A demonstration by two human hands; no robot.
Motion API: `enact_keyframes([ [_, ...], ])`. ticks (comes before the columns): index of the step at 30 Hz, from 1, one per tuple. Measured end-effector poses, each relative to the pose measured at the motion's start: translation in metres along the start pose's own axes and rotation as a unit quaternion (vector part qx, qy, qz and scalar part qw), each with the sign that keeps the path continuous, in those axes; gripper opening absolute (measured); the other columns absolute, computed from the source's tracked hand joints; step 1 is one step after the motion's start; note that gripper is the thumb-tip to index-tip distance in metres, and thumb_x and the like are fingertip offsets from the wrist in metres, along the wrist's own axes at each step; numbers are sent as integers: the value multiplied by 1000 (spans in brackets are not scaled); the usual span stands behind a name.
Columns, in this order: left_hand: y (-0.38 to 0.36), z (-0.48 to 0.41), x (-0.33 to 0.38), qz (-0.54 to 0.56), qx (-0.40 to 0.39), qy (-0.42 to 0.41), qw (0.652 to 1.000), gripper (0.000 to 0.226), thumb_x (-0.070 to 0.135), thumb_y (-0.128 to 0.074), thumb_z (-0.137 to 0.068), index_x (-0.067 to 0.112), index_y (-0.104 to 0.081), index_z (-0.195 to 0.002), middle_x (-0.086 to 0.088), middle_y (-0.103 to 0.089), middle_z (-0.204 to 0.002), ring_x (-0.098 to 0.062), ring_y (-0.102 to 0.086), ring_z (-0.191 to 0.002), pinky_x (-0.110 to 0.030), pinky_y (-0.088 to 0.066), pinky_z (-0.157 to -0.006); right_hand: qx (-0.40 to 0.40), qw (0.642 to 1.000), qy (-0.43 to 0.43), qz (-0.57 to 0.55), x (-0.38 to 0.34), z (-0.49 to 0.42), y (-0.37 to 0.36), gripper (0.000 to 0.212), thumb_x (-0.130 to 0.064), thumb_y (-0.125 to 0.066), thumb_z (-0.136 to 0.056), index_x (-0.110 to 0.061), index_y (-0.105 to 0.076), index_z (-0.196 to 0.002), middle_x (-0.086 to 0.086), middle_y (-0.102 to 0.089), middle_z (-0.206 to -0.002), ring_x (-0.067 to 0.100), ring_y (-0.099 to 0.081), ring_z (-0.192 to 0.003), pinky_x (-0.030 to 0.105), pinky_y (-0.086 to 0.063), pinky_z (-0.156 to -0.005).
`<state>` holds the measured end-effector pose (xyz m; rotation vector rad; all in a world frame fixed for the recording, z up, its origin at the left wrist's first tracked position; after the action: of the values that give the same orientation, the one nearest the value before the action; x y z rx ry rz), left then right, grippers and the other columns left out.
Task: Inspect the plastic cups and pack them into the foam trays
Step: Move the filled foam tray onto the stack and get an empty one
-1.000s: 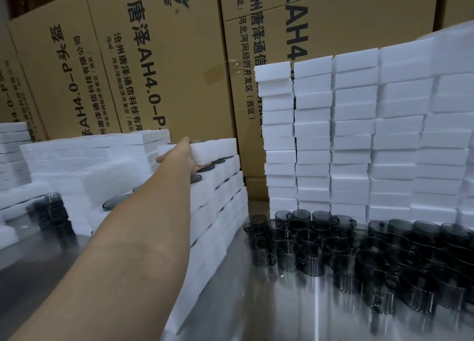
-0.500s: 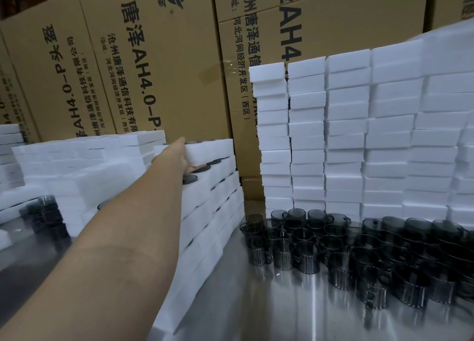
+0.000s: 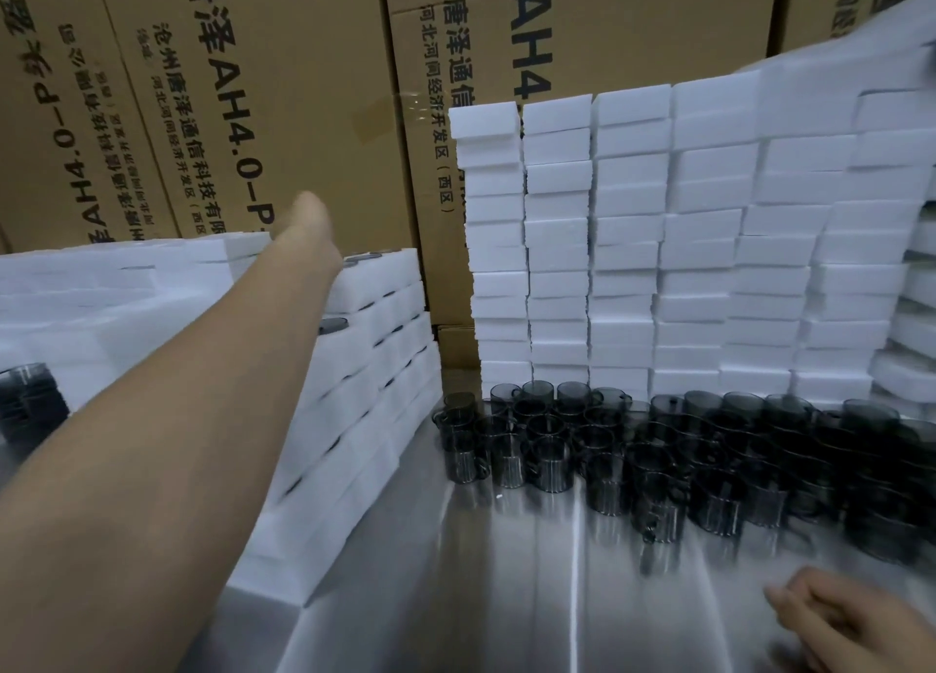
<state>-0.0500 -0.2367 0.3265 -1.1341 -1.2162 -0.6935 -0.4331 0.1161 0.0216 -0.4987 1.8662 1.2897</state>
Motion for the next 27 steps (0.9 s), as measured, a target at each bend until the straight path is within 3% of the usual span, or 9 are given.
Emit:
enact_keyframes([
  [3,-13,62,-15,-109,33,-140,984,50,36,-52,-97,24,-56,-145,2,-46,-153,-17,-48,-122,-37,-43,-105,44,999,-12,-18,-6,-4,5,34,-24,-78,-93,-8,-66,-65,12,-62,-52,12,-53,-44,20,-44,-52],
  [5,-33,121,-57,-127,-77,-232,961,32,26,-61,-101,26,-66,-132,10,-61,-135,-4,-58,-110,-33,-51,-102,23,1000,-13,-16,-13,-1,6,36,-28,-74,-96,-9,-64,-68,15,-64,-57,13,-56,-48,26,-47,-57],
  [7,-50,180,-127,-196,-258,-239,915,28,26,-67,-102,29,-68,-129,15,-67,-125,0,-61,-111,-35,-52,-109,15,1000,-11,-4,-14,2,5,37,-28,-71,-99,-8,-63,-70,16,-65,-60,14,-57,-48,30,-47,-60],
  [10,-61,250,-227,-370,-394,-243,805,63,58,-69,-95,32,-55,-150,10,-55,-148,-10,-45,-140,-40,-40,-120,18,1000,-8,10,-12,5,7,37,-30,-69,-101,-11,-62,-69,11,-67,-60,13,-60,-49,32,-48,-59],
  [13,-65,276,-279,-479,-381,-288,736,89,77,-57,-91,26,-41,-163,7,-36,-165,-14,-17,-158,-44,-28,-126,22,1000,-4,11,-6,5,5,38,-32,-69,-101,-14,-62,-68,7,-66,-57,13,-61,-50,34,-47,-60],
  [16,-64,280,-301,-533,-342,-321,704,86,77,-53,-93,24,-45,-161,5,-35,-168,-18,-11,-161,-45,-22,-128,28,1000,4,-4,-2,3,4,37,-31,-69,-101,-15,-64,-69,8,-65,-57,15,-61,-47,34,-48,-58],
  [22,-54,294,-309,-536,-287,-396,688,66,67,-59,-93,28,-58,-147,4,-36,-166,-20,-9,-163,-47,-8,-129,31,999,15,8,1,1,3,37,-33,-69,-102,-18,-64,-68,6,-67,-59,20,-61,-51,47,-55,-65],
  [27,-37,305,-303,-515,-331,-399,682,67,70,-60,-90,30,-57,-144,8,-31,-167,-16,-5,-162,-45,-10,-129,31,999,26,13,1,5,4,36,-33,-66,-103,-19,-64,-70,4,-68,-59,19,-64,-51,37,-53,-63],
])
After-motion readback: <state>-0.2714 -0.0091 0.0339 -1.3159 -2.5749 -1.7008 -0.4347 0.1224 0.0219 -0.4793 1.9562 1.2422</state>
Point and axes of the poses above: each hand's wrist, its own z-axis away from the middle knuckle, its own y-axis out of the back of the hand, x = y × z, the point moved 3 cm from there along -z, towards the middle knuckle
